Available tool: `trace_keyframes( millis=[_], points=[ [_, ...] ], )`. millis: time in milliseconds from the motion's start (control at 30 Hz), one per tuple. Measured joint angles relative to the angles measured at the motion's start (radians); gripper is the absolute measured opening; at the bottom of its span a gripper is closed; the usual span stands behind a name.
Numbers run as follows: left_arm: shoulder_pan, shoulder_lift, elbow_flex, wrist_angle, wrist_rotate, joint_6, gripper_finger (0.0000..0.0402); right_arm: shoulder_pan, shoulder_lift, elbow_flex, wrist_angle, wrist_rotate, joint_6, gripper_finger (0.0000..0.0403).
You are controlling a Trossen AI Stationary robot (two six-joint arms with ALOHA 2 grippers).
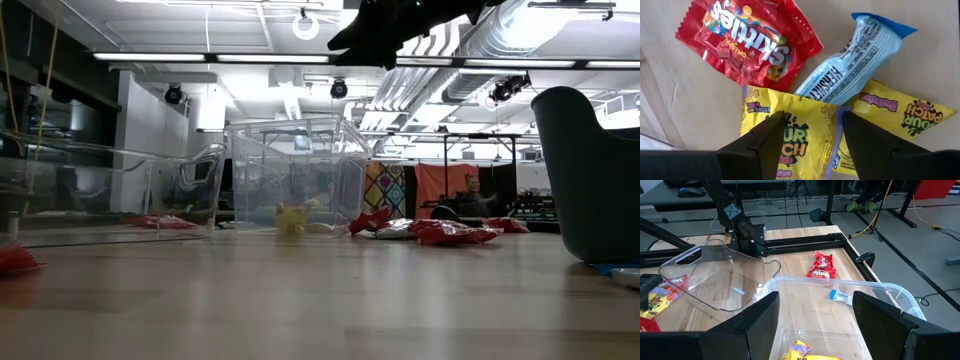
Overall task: Sort candy
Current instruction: Put the yellow candy into the transparent container
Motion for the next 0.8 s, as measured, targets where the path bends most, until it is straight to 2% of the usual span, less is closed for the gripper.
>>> trace_keyframes(
  millis=[167,267,367,533,633,800],
  points=[
    [0.000,0.000,-0.005,-0.007,-0.011,-0.003,0.0187,0.000,0.000,0.000,0.000,0.000,0.000,0.0250],
    [0.000,0.000,-0.005,-0.007,-0.021,-0.008,0.0168,0.000,0.000,0.000,0.000,0.000,0.006,0.0250],
    [0.000,0.000,-0.005,-0.007,-0.021,-0.008,0.0124,0.000,0.000,0.000,0.000,0.000,0.007,0.0250],
    [0.002,0.000,-0.005,-0.008,-0.019,-0.010,0.0016,0.000,0.000,0.000,-0.001,0.000,0.006,0.0250],
    [0.003,-0.012,-0.003,-0.026,0.003,-0.018,0.0012,0.000,0.000,0.000,-0.001,0.000,0.006,0.0250],
    [0.007,-0.072,0.038,-0.160,-0.017,-0.027,0.0002,0.000,0.000,0.000,0.000,0.000,0.005,0.0250]
  ],
)
